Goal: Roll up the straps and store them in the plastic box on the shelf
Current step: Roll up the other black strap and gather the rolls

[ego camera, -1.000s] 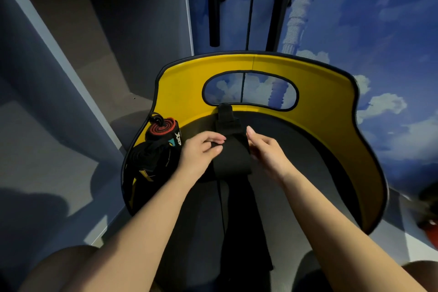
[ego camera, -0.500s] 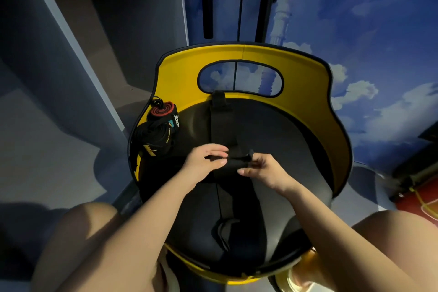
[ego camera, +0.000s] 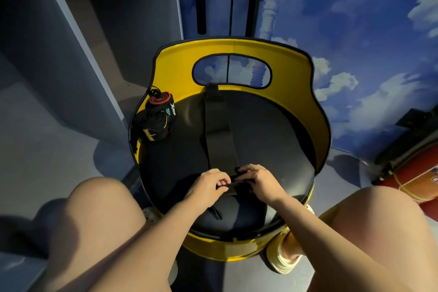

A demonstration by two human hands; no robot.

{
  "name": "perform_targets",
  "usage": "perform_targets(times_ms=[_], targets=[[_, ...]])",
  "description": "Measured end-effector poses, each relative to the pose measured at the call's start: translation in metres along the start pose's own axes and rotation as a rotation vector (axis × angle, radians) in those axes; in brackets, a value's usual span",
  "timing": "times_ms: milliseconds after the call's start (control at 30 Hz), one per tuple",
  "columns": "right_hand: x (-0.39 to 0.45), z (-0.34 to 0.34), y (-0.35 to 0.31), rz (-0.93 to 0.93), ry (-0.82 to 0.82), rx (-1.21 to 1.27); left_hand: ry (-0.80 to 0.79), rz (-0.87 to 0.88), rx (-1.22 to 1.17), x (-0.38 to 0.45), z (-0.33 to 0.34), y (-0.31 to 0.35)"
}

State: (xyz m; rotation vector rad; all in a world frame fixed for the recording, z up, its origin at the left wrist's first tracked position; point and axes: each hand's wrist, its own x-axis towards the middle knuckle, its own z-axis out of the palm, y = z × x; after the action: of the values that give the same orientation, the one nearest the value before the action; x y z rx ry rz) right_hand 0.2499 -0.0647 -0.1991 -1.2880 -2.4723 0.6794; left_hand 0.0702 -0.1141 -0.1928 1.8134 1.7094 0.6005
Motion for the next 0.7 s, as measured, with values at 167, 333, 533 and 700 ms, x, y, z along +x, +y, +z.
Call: perform_targets(times_ms=[167, 333, 533, 700], targets=[[-0.008, -0.006, -0.002, 0.073, -0.070, 0.021, 0.018, 0.014, 0.046, -0.004, 0.004, 0.002], [-0.014, -0.012, -0.003, 0.073, -0.140, 0.059, 0.020, 0.014, 0.029, -0.009, 0.007, 0.003], [-0.018, -0.010, -0.006, 0.060, -0.154, -0.016, -0.012, 0.005, 0.018, -0.013, 0.009, 0.005], [-0.017, -0.012, -0.014, 0.040, -0.193, -0.181, -0.086, -0.035, 0.169, -0.018, 0.012, 0.006]])
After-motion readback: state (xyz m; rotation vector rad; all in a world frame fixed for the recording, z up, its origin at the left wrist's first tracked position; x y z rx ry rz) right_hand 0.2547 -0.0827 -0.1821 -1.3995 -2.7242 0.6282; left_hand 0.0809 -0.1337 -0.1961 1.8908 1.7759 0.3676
